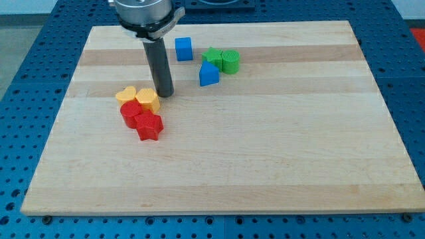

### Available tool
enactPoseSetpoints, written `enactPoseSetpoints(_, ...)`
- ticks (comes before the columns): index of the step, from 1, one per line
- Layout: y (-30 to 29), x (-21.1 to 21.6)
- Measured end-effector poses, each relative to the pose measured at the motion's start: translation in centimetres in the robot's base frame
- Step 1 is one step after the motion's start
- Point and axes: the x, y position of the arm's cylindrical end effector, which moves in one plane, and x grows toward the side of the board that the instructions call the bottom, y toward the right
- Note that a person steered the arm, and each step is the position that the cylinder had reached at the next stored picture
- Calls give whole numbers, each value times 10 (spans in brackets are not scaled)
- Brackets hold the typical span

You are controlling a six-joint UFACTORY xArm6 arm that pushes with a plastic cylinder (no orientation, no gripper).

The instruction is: Push the blue blocks into the green blocks

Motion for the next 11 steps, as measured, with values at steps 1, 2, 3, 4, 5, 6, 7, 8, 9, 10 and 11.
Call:
enactPoseSetpoints(1, 40, -7)
enactPoseSetpoints(2, 82, -6)
enactPoseSetpoints(3, 102, -5)
enactPoseSetpoints(4, 102, -6)
enactPoseSetpoints(5, 102, -20)
enactPoseSetpoints(6, 99, -16)
enactPoseSetpoints(7, 61, -10)
enactPoseSetpoints(8, 18, -42)
enactPoseSetpoints(9, -6, -82)
enactPoseSetpoints(10, -18, -111)
enactPoseSetpoints(11, -22, -133)
